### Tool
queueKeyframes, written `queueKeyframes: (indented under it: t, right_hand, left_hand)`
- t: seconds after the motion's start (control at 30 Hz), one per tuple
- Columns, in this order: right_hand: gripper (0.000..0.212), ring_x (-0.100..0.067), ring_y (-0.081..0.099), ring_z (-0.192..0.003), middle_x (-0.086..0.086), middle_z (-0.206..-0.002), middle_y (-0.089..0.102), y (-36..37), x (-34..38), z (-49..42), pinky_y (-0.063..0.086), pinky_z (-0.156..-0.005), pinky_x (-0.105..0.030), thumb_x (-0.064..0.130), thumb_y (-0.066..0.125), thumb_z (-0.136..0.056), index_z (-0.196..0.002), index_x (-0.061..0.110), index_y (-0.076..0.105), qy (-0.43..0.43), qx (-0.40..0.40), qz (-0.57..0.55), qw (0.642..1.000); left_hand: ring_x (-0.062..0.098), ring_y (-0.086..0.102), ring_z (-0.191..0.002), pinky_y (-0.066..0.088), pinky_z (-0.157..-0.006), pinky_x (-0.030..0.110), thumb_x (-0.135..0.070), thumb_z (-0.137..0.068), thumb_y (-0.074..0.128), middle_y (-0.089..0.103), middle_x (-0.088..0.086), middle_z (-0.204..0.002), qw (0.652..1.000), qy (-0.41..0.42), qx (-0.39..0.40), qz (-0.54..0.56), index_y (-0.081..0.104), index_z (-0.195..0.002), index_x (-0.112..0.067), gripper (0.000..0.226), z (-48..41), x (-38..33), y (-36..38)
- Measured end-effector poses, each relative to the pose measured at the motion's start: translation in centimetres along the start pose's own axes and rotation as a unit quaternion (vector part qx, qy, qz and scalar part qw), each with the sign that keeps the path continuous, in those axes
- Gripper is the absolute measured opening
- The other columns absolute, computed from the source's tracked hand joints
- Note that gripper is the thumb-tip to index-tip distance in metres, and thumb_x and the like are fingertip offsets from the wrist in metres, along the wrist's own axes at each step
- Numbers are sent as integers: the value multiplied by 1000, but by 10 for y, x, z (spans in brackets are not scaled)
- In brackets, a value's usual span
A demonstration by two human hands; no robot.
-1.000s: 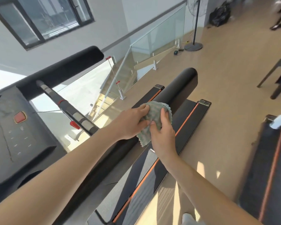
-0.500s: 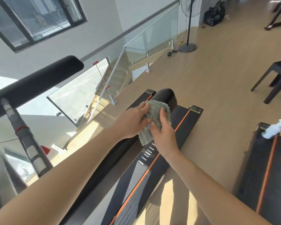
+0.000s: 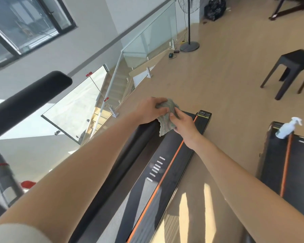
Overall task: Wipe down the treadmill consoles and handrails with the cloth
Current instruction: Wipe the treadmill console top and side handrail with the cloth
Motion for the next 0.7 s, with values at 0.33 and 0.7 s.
queueKeyframes:
  t: [0.33, 0.7]
  right_hand:
    - [46, -6, 67, -107, 12, -115, 72, -6, -10, 4, 50, -102, -33, 20, 64, -98, -143, 22, 55, -10, -26, -47, 998]
    - [14, -9, 61, -84, 10, -86, 70, 34, -31, 80, 46, -77, -28, 29, 68, -91, -81, 23, 75, -41, -156, -19, 987]
  left_hand:
    - [26, 54, -128, 40, -105, 32, -34, -101, 58, 56, 1, -146, 999, 27, 23, -18, 47, -151, -25, 52, 5, 0, 6]
    - [23, 59, -125, 40, -87, 28, -37, -92, 68, 21, -11, -168, 983, 103, 2, -152, 44, -151, -40, 64, 101, 12, 0]
Point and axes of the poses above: each hand's wrist, its own z-axis away from the middle knuckle, its own y-axis out of the palm, x = y × z, the point moved 5 cm from there along -z, towards the middle knuckle
